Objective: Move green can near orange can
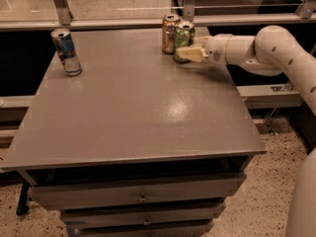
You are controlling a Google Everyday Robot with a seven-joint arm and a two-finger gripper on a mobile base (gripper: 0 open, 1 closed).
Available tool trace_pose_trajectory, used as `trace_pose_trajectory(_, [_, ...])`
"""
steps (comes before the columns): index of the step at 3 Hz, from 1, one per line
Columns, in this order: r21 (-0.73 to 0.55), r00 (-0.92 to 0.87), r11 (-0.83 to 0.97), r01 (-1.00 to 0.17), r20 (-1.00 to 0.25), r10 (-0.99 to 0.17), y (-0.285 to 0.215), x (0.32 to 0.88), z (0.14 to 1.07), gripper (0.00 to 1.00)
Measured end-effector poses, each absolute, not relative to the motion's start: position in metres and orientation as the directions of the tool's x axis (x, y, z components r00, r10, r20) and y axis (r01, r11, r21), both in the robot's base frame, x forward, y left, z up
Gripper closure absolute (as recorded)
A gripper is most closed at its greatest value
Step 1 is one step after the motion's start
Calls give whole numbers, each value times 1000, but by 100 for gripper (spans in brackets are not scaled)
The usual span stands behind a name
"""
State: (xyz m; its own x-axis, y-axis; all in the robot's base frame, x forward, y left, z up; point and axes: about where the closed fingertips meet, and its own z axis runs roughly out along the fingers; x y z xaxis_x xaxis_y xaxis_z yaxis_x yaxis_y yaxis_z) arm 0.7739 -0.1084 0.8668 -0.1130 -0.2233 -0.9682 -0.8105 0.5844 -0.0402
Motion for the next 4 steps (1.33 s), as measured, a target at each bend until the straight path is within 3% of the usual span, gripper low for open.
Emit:
trace_pose_trajectory(1, [-30, -122, 575, -818, -967, -224, -106, 766, 864, 0])
trace_pose_trajectory(4, [-45, -60, 564, -825, -984, -167, -121, 689, 895, 0])
